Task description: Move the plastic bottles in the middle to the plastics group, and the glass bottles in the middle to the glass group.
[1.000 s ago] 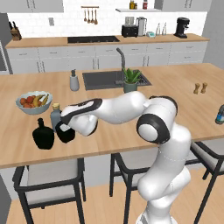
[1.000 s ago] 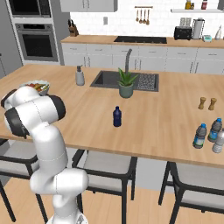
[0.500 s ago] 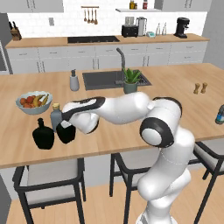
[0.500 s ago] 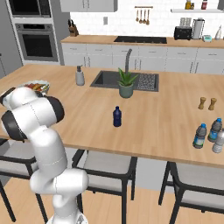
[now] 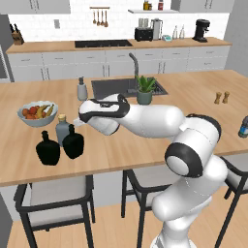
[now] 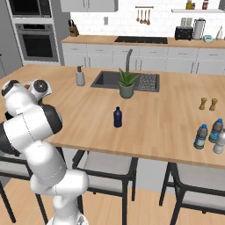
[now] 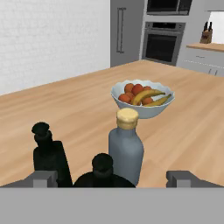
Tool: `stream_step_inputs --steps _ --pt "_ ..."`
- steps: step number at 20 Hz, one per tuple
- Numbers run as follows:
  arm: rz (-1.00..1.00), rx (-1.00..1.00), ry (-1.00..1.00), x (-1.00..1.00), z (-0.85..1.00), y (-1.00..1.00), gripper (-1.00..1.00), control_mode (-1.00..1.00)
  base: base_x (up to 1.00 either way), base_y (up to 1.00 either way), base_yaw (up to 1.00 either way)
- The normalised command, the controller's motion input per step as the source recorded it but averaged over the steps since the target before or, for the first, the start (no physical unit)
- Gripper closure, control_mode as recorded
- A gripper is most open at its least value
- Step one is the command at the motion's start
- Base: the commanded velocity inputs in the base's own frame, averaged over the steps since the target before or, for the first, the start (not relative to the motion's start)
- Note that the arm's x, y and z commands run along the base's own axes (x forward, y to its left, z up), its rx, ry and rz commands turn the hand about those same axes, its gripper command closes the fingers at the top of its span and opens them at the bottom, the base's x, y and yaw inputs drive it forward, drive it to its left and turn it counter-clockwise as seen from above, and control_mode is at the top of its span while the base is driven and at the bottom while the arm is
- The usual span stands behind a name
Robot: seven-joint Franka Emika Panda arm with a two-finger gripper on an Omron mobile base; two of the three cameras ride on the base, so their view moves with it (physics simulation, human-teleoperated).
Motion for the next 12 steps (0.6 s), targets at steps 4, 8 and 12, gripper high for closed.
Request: stream_step_inputs --steps 4,8,12 --pt "0.00 -0.01 0.26 0.00 1.00 -0.34 -1.00 -1.00 0.00 0.00 0.00" --pt "-0.03 -0.07 0.38 0.04 1.00 -0.51 -1.00 -1.00 0.00 0.00 0.00" --pt "-0.12 -0.13 0.33 -0.01 0.61 -0.62 -1.00 -1.00 0.00 0.00 0.00"
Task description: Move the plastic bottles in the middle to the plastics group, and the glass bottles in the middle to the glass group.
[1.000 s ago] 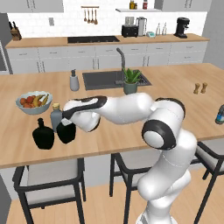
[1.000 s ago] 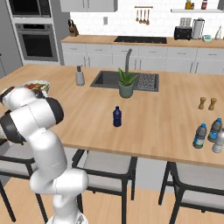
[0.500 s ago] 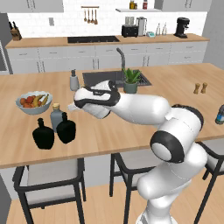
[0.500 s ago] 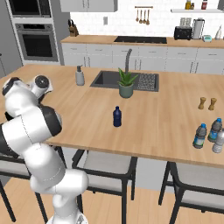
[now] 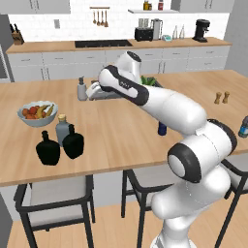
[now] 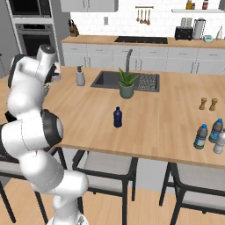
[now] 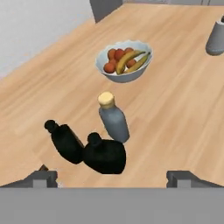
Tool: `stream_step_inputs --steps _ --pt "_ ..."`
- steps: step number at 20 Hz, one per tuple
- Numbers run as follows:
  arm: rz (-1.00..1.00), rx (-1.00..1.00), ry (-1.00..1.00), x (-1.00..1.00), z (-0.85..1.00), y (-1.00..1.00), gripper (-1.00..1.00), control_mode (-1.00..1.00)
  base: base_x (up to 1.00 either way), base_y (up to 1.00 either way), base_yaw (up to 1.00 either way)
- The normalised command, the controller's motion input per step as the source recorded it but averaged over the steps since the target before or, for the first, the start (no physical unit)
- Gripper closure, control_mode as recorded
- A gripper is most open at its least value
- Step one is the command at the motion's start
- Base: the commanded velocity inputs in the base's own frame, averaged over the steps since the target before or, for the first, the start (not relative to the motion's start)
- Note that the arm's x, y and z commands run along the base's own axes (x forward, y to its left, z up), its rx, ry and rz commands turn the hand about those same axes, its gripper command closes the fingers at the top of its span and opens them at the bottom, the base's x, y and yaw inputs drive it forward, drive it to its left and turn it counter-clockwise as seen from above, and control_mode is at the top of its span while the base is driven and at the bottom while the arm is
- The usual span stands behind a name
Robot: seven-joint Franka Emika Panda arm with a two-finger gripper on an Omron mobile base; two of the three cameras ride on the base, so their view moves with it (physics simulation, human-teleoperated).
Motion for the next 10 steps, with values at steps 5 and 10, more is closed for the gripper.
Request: stream_step_inputs --steps 5,10 --pt "-0.17 -0.27 0.19 -0.20 -0.13 -0.68 -1.00 -1.00 0.00 0.00 0.00" --pt "-0.29 -0.21 0.01 -0.53 -0.77 -0.92 -1.00 -1.00 0.00 0.00 0.00"
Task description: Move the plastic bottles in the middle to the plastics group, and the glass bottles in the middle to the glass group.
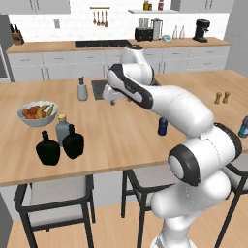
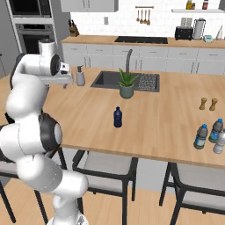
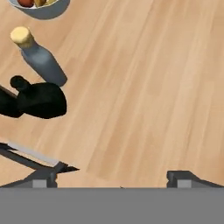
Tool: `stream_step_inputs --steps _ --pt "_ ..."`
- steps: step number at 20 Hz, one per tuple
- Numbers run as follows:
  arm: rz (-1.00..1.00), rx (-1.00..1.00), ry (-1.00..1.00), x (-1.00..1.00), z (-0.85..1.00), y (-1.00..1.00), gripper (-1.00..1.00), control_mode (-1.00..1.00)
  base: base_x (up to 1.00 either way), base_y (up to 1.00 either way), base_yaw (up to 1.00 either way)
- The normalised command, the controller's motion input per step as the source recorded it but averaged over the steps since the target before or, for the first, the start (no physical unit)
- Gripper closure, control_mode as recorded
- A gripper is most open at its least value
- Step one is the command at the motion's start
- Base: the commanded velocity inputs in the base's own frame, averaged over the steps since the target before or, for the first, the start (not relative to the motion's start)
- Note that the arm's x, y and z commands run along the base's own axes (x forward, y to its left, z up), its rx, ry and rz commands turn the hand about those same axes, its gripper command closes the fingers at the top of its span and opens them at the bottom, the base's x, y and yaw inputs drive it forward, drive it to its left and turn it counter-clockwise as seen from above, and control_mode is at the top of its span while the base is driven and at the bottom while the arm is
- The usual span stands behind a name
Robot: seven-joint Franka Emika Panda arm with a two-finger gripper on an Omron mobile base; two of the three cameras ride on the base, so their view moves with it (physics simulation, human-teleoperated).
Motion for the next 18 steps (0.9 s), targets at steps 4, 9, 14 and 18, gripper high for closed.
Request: stream_step_inputs --steps 4,9,14,18 --pt "-0.40 -0.06 0.01 -0.49 -0.64 -1.00 -1.00 -1.00 0.00 0.00 0.00" --pt "-0.45 0.02 0.12 -0.01 -0.03 -1.00 -1.00 -1.00 0.00 0.00 0.00" --pt "-0.43 0.07 0.14 0.12 0.04 -1.00 -1.00 -1.00 0.00 0.00 0.00" --pt "-0.33 0.07 0.00 0.10 -0.10 -1.00 -1.00 -1.00 0.00 0.00 0.00"
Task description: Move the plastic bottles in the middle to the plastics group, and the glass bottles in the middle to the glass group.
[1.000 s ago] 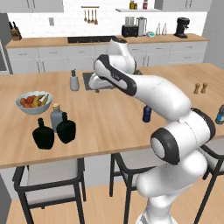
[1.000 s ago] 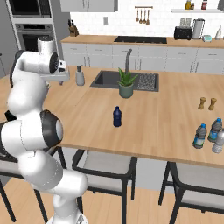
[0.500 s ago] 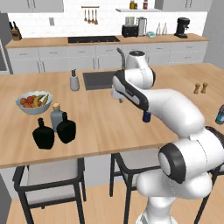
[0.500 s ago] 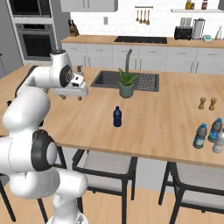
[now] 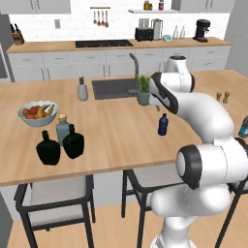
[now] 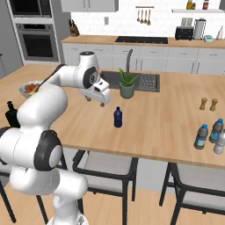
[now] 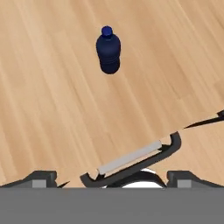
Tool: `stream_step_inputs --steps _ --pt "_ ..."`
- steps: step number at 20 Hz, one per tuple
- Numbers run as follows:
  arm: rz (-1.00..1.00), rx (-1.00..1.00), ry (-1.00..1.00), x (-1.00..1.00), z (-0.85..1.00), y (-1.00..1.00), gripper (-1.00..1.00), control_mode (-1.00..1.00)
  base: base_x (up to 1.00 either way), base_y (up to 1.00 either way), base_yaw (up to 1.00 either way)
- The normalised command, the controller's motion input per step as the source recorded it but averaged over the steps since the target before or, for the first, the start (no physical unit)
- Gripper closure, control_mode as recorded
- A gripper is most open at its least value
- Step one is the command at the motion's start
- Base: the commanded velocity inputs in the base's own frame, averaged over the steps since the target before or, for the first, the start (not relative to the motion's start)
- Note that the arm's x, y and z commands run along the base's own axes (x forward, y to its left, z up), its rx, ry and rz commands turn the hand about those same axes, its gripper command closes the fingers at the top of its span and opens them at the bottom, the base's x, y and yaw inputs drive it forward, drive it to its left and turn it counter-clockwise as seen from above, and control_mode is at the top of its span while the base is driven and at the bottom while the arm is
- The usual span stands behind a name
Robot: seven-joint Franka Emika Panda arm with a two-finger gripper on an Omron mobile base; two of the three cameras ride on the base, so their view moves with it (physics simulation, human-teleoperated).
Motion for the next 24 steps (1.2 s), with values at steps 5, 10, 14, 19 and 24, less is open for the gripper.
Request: stream_step_inputs --steps 5,10,14,19,24 --pt "-0.03 0.02 -0.08 0.12 -0.40 -0.57 -1.00 -1.00 0.00 0.00 0.00" --pt "0.00 0.00 -0.16 0.41 -0.25 -0.01 -1.00 -1.00 0.00 0.00 0.00" --pt "0.00 0.00 -0.15 0.63 -0.12 -0.10 -1.00 -1.00 0.00 0.00 0.00" --pt "0.00 -0.02 -0.08 0.51 -0.02 -0.07 -1.00 -1.00 0.00 0.00 0.00" --pt "0.00 -0.04 -0.06 0.16 0.00 -0.07 -1.00 -1.00 0.00 0.00 0.00"
